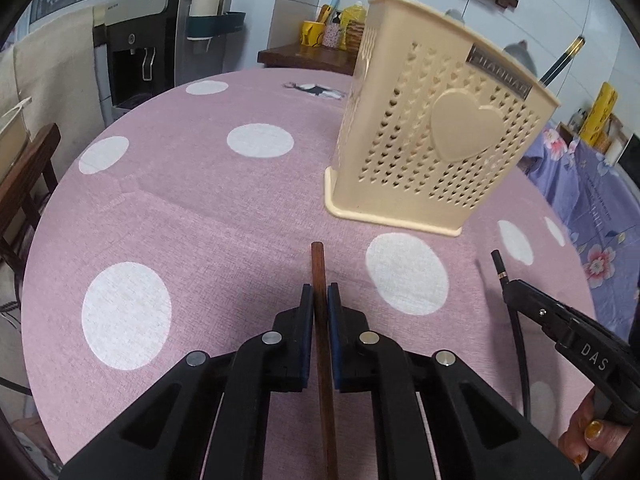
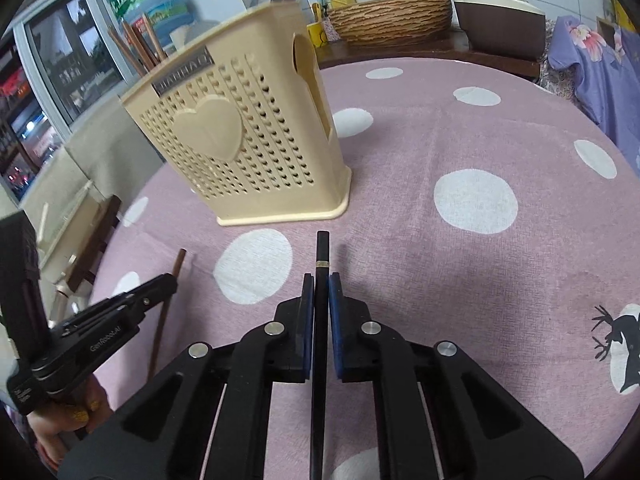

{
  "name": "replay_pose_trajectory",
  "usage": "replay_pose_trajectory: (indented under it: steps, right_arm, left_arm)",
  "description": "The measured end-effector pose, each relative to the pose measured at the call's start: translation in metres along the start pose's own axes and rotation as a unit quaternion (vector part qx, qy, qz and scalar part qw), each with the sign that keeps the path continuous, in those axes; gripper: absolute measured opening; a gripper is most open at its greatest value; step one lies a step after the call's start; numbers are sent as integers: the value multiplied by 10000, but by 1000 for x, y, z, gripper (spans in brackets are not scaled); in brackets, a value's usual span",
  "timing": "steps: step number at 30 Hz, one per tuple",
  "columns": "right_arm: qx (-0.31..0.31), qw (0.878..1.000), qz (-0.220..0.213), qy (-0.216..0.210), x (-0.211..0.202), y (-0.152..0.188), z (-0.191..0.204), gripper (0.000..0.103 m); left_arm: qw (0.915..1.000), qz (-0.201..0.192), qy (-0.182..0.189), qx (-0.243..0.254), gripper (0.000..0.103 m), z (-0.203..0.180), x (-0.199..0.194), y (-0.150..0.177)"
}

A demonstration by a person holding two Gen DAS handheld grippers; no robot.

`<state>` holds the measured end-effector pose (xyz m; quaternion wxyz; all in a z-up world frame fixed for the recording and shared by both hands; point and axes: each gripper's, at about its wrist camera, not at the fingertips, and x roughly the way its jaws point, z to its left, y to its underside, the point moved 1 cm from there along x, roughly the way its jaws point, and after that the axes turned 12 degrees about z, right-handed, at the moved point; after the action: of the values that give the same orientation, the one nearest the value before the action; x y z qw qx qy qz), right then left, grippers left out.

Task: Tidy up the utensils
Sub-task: 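Lift and carry both chopsticks with both tools to the basket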

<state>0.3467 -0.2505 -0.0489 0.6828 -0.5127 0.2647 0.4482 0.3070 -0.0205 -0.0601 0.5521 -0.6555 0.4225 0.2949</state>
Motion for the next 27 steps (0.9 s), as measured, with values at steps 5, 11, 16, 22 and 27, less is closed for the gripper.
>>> replay_pose_trajectory:
  steps: [5,11,16,22,27]
  right_arm:
    - [-158,9990,-329,-261,-33,-1,3,8]
    - [-400,9953,-683,-550,-76,2,11,8]
    - [-506,9918,-911,-740,-104,7,11,8]
    - [-738,9851,-1279,-886,-137,11,15,8]
    - [-952,9799,-1487,-928,-154,10,25,8]
  left_arm:
    - [9993,-263,259,53,8,-2,-24,-1]
    - [9969,-587,497,140,8,-2,-55,-5]
    - [9947,-768,645,230,8,-2,-77,-4]
    - [9900,-1039,893,341,8,-4,-109,-4]
    - [9858,-1179,1115,430,8,-7,-127,-9]
